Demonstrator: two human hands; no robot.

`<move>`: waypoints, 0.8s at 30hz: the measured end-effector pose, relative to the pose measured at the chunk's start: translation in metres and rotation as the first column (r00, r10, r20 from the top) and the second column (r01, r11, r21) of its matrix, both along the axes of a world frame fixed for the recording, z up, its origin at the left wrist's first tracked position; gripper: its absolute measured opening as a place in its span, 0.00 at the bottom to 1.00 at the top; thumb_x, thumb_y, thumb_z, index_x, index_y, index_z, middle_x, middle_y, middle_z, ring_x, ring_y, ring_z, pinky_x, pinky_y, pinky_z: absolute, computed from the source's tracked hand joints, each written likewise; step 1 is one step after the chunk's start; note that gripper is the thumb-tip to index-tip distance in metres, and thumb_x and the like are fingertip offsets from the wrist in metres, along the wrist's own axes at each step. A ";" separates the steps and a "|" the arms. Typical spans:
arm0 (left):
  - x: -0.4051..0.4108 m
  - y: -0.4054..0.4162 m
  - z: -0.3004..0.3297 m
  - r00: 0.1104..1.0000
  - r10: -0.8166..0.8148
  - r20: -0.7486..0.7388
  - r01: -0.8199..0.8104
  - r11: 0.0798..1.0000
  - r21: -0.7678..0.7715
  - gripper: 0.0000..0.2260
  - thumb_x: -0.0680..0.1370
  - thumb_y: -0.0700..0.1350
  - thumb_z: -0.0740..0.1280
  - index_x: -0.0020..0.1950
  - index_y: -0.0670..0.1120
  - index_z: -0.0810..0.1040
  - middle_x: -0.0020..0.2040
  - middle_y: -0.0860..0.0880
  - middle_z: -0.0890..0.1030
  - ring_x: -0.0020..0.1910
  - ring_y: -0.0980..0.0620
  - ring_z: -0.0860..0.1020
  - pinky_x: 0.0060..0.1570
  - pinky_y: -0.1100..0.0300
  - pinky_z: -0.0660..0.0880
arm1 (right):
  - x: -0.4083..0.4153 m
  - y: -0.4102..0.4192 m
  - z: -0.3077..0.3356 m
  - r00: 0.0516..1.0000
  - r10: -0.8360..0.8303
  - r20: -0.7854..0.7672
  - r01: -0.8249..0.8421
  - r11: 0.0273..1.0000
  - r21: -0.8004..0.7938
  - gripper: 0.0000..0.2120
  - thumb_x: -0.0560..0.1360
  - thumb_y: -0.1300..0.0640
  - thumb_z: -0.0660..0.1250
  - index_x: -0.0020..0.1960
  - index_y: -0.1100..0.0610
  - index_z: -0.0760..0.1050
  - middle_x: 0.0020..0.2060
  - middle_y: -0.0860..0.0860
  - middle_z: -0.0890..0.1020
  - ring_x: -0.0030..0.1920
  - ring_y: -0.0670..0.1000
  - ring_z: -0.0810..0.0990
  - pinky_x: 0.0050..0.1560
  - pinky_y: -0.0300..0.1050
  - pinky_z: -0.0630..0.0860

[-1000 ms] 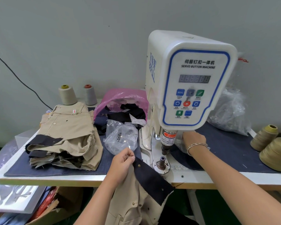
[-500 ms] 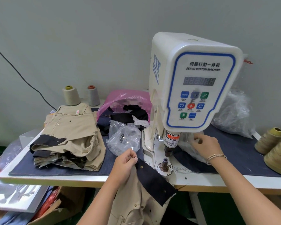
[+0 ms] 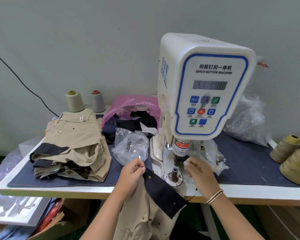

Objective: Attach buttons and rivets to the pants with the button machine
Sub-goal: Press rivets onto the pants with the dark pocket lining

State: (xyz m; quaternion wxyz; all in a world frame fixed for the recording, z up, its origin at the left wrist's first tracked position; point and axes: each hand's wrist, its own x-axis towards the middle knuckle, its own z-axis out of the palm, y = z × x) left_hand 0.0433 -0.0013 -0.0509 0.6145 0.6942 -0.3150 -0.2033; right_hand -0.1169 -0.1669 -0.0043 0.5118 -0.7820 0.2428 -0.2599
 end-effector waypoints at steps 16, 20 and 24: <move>-0.001 0.001 0.001 1.000 -0.010 -0.017 0.010 1.000 -0.013 0.11 0.76 0.37 0.62 0.35 0.49 0.70 0.31 0.53 0.67 0.33 0.56 0.64 0.34 0.66 0.61 | 0.006 0.018 -0.018 0.979 0.097 0.179 -0.164 0.894 0.417 0.11 0.75 0.53 0.62 0.44 0.51 0.84 0.24 0.49 0.73 0.27 0.43 0.70 0.33 0.32 0.70; -0.001 0.001 0.002 1.000 -0.015 -0.013 0.014 1.000 -0.026 0.06 0.72 0.42 0.62 0.35 0.49 0.70 0.31 0.53 0.67 0.33 0.56 0.64 0.34 0.67 0.62 | 0.004 0.018 -0.019 0.976 0.096 0.198 -0.176 0.881 0.440 0.11 0.76 0.55 0.62 0.46 0.53 0.84 0.25 0.50 0.73 0.28 0.45 0.70 0.34 0.34 0.70; 0.000 0.001 0.000 1.000 -0.017 -0.017 0.017 1.000 -0.017 0.11 0.76 0.36 0.62 0.35 0.48 0.70 0.31 0.54 0.67 0.33 0.57 0.64 0.34 0.68 0.62 | 0.004 0.019 -0.014 0.969 0.094 0.228 -0.193 0.865 0.462 0.12 0.76 0.59 0.62 0.45 0.53 0.85 0.24 0.51 0.73 0.27 0.46 0.70 0.33 0.35 0.70</move>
